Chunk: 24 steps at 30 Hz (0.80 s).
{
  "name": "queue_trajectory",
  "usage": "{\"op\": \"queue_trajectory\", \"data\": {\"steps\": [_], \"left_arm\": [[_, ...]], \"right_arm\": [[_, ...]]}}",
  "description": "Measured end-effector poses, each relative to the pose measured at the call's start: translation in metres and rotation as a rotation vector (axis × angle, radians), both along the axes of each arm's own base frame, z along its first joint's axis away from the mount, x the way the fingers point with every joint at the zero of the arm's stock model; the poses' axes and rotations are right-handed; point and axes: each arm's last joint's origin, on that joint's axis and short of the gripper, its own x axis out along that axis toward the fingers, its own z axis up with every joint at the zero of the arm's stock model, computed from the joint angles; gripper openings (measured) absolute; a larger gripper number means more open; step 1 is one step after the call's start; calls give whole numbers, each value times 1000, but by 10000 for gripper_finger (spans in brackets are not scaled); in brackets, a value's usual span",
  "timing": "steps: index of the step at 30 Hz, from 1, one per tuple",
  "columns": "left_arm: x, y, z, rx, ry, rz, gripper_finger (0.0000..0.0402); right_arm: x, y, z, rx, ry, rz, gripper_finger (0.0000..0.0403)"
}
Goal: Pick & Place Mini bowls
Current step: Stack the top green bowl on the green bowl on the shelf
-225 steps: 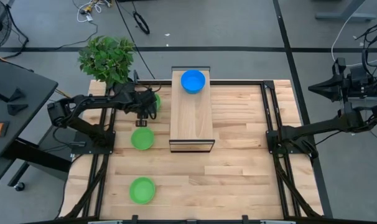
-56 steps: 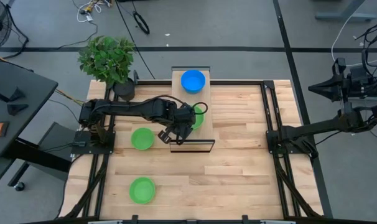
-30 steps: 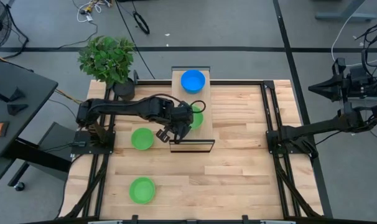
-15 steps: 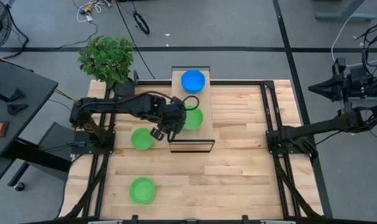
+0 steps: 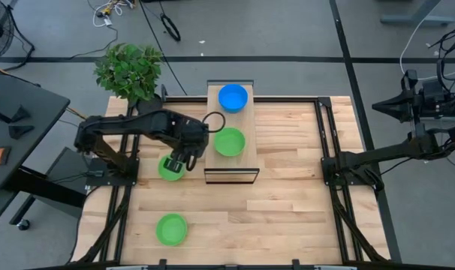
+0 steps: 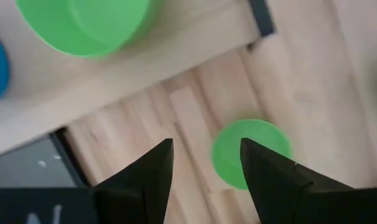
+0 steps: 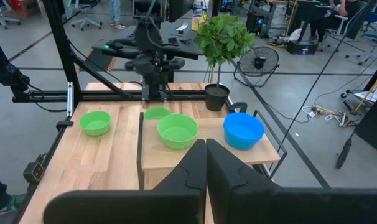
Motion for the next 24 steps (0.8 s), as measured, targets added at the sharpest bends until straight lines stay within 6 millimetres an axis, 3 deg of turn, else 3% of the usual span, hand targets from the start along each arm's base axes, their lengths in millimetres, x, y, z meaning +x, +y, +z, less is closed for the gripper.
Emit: {"op": "queue_trajectory", "data": {"steps": [11,15,24], "left_arm": [[-1,-24,1,-103,-39,-1,192],[1,-29,-15,-138,-23,6,192],[-15,-36,-43,-149,28,27,192]], "right_arm": [[0,0,0,0,0,0,6],[0,0,0,0,0,0,6],[0,0,0,0,0,0,6]]}}
